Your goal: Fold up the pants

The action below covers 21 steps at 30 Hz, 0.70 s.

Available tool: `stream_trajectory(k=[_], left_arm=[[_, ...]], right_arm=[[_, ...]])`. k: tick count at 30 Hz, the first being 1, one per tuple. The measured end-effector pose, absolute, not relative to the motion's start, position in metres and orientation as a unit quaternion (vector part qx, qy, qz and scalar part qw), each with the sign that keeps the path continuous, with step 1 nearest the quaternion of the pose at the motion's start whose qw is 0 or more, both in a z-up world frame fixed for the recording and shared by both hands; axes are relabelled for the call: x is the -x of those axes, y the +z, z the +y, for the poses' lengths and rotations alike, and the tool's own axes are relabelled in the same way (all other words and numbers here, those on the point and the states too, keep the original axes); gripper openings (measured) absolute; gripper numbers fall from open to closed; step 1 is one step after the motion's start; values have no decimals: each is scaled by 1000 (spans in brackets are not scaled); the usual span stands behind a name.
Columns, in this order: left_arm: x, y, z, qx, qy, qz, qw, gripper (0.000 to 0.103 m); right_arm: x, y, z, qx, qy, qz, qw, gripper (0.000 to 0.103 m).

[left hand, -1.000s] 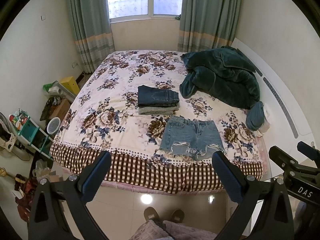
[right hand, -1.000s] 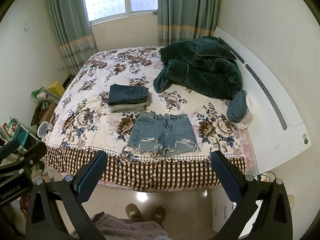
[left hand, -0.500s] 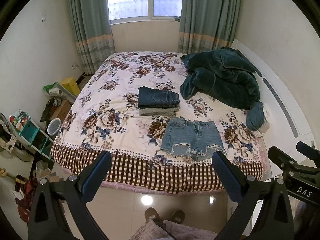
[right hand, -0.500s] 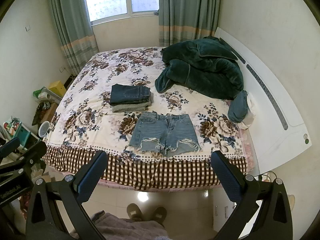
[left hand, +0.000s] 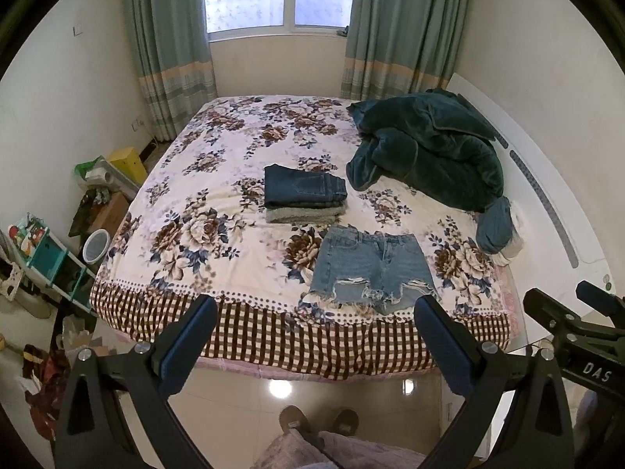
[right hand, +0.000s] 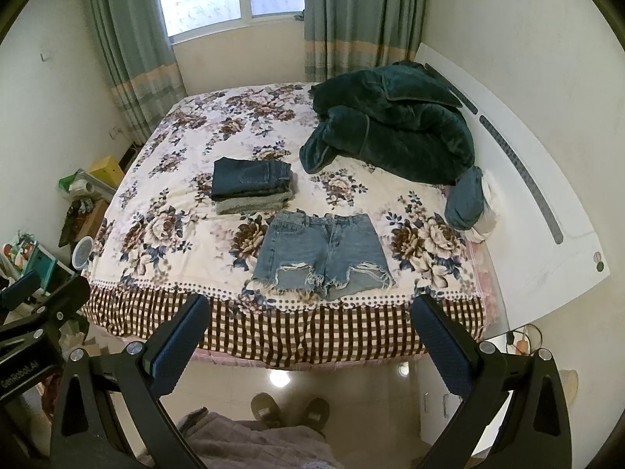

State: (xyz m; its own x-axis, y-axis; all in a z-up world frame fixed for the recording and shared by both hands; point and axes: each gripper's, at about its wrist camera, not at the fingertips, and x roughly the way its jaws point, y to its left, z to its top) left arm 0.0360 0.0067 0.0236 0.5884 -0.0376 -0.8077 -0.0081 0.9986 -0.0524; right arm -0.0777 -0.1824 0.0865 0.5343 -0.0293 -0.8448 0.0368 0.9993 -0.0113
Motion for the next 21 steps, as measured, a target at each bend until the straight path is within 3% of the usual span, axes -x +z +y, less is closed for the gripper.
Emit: stream_trajectory(k=[12, 21], left_arm=[[-117, -71, 24, 9, 8, 464, 886, 103], [-209, -188, -47, -13, 50, 515, 856, 103]], right_arm=[[-20, -13, -213, -30, -71, 519, 851, 103], [-161, -147, -324, -39, -50, 593, 803, 103]])
